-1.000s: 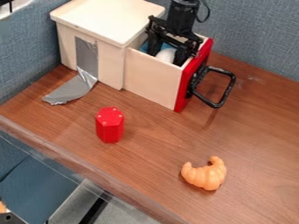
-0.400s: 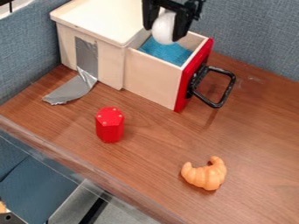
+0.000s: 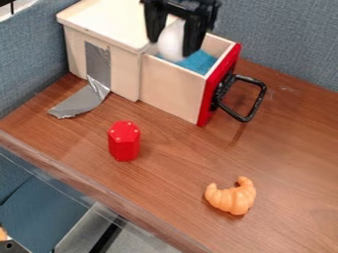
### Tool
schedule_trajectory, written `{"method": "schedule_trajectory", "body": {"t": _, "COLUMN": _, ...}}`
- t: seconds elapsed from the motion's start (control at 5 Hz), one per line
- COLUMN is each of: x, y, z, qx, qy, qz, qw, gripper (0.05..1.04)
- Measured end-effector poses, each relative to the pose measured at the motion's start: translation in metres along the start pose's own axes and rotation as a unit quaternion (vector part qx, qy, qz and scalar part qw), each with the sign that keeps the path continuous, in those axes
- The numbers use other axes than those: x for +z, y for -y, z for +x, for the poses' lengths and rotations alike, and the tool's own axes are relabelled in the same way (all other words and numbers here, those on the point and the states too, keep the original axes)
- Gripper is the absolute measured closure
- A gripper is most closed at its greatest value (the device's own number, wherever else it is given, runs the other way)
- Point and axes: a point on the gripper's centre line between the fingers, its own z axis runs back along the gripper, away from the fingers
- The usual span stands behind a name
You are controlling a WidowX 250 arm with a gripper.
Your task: Take the egg out of the drawer and put it on the table
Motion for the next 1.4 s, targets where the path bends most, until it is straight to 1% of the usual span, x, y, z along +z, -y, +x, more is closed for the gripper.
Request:
{"method": "schedule_trajectory", "body": {"t": 0.2, "x": -0.021, "y": 0.015, "z": -0.015, "qx": -0.02, "qy": -0.02, "qz": -0.006, "qw": 0.9996, "gripper": 0.272}}
{"method": "schedule_trajectory", "body": {"t": 0.4, "x": -0.056, "y": 0.029, "z": -0.027, "qx": -0.033, "qy": -0.035, "qz": -0.001, "qw": 0.9988, "gripper": 0.271}}
{"method": "schedule_trajectory", "body": {"t": 0.6, "x": -0.089, "y": 0.036, "z": -0.035, "qx": -0.02, "qy": -0.042, "qz": 0.014, "qw": 0.9988, "gripper": 0.271}}
{"method": "schedule_trajectory", "body": {"t": 0.8, "x": -0.11, "y": 0.046, "z": -0.037, "qx": 0.004, "qy": -0.037, "qz": 0.024, "qw": 0.999, "gripper": 0.272}}
{"method": "schedule_trajectory", "body": {"t": 1.0, "x": -0.12, "y": 0.053, "z": -0.037, "qx": 0.011, "qy": -0.031, "qz": 0.035, "qw": 0.9988, "gripper": 0.271}}
{"method": "schedule_trajectory", "body": {"t": 1.2, "x": -0.12, "y": 0.053, "z": -0.036, "qx": 0.018, "qy": -0.027, "qz": 0.035, "qw": 0.9988, "gripper": 0.212}}
{"method": "schedule_trajectory", "body": {"t": 1.4, "x": -0.122, "y": 0.052, "z": -0.039, "qx": 0.02, "qy": -0.034, "qz": 0.038, "qw": 0.9985, "gripper": 0.068}}
